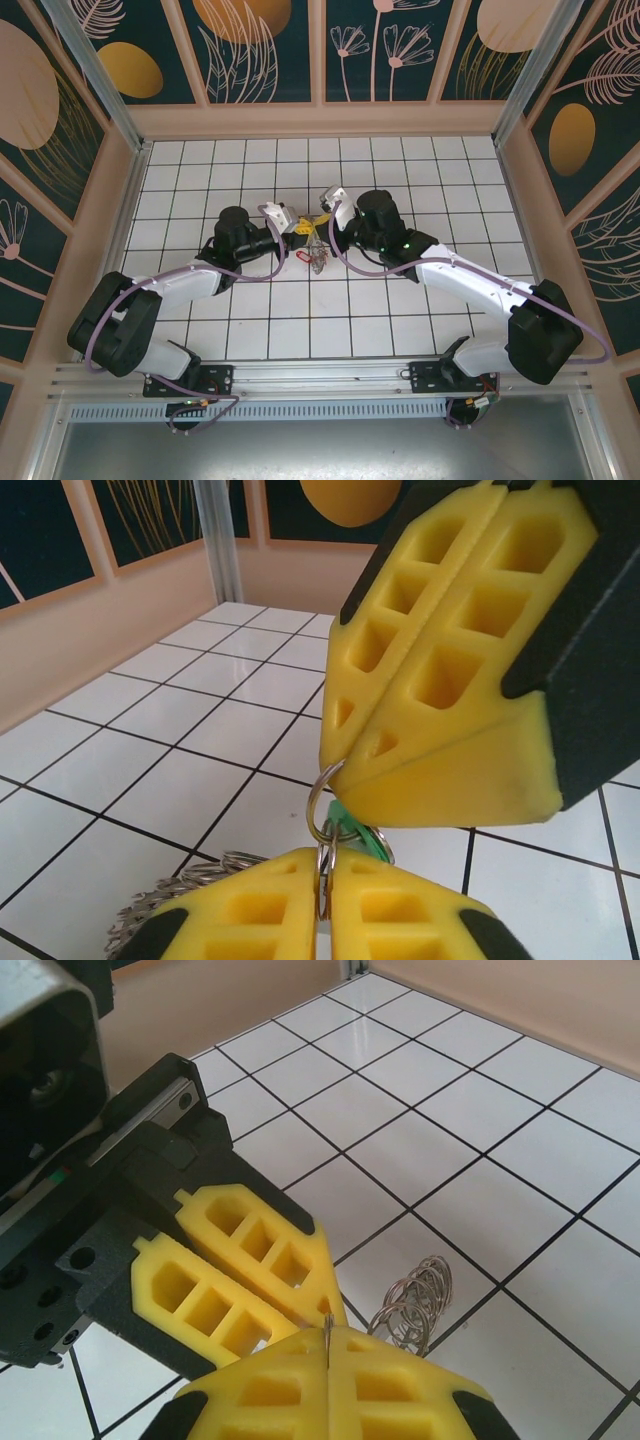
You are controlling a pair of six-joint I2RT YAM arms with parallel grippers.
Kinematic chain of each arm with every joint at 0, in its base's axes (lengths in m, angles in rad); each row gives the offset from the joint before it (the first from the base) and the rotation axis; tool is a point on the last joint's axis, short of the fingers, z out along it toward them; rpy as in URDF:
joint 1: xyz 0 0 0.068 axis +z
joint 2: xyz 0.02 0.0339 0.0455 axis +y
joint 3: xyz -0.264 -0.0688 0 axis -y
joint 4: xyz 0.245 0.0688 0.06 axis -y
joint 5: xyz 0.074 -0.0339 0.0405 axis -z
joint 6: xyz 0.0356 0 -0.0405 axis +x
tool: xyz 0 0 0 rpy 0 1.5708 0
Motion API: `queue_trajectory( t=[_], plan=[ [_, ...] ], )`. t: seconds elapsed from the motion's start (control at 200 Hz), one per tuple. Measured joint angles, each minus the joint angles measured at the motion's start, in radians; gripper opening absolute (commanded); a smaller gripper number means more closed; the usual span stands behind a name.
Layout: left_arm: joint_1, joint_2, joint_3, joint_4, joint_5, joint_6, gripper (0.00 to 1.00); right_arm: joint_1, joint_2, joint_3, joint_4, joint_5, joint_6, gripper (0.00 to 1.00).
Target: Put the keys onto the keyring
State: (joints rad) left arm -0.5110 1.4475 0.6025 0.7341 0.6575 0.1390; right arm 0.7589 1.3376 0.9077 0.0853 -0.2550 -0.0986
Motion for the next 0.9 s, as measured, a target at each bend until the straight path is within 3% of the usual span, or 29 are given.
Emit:
queue_trajectory(
  t=[0.155,0.901],
  plan=[
    [0.0,0.0,0.0,-0.005,0.006,0.006,0.0,0.0,0.0,0.0,-0.001,0.003,0.0,0.0],
    [-0.001,0.0,-0.027,0.076,-0.013,-0.074,0.0,-0.015,-0.018,-0.055,0.057,0.039,0.057,0.0]
  ],
)
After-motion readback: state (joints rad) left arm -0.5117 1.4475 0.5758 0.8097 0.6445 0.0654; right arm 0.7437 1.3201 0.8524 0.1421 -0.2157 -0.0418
